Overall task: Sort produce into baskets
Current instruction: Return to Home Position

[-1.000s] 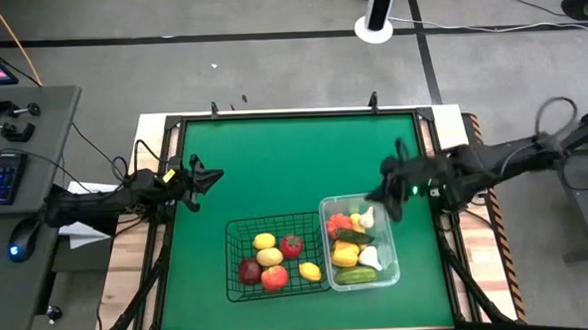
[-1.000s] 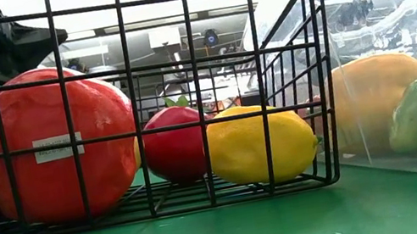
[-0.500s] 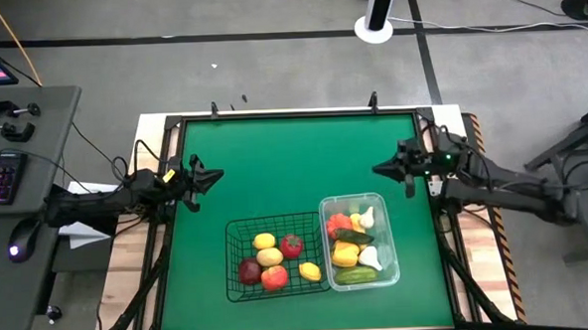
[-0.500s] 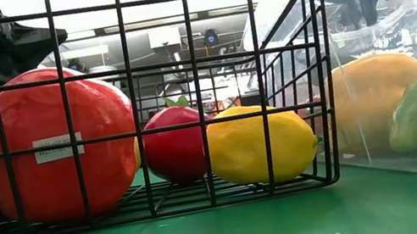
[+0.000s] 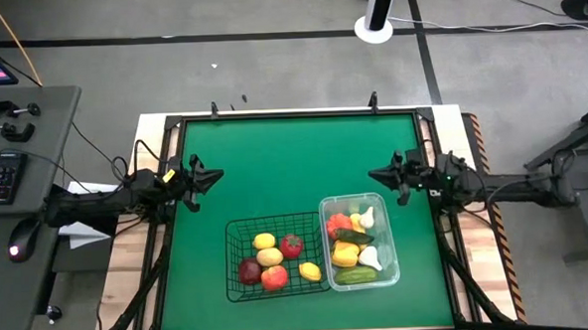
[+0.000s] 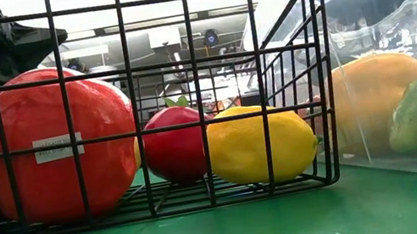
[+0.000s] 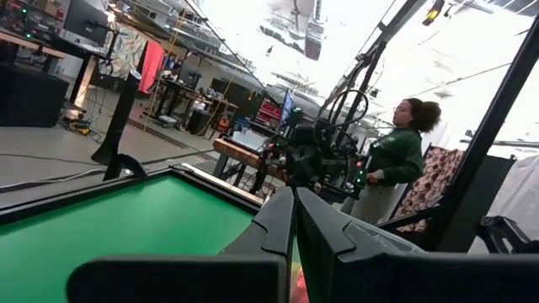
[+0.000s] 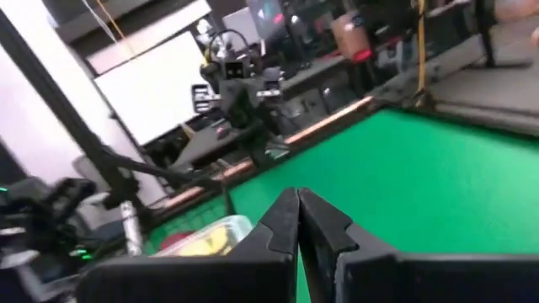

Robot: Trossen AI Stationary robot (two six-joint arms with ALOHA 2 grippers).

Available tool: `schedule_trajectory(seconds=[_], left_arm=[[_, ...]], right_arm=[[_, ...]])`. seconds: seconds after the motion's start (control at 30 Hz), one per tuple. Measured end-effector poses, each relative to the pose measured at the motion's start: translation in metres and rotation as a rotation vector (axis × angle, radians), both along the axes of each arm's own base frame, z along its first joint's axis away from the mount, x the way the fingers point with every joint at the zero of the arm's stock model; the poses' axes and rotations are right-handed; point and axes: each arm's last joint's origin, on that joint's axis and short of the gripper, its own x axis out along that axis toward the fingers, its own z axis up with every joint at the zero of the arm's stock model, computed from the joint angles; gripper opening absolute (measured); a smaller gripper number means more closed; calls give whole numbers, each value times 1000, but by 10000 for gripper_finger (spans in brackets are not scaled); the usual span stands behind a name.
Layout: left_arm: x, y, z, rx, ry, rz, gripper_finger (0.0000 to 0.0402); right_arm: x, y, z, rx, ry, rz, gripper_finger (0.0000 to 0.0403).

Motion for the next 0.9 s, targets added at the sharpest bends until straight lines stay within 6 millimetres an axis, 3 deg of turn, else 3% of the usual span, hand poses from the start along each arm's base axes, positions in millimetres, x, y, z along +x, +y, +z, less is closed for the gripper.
schedule_trajectory(seconds=[0.13,0.37,0.63,0.9], left_arm=[[0,0,0,0,0,0,3],[0,0,0,0,0,0,3],[0,0,0,0,0,0,3],[0,0,0,0,0,0,3]], right_arm=[[-4,-2,4,-87,9,-28,0],[-15,-5,-13,-69,188,-46,0],[-19,-5,-34,5,144,-56,0],[-19,-6,-35,78,148,-92,0]])
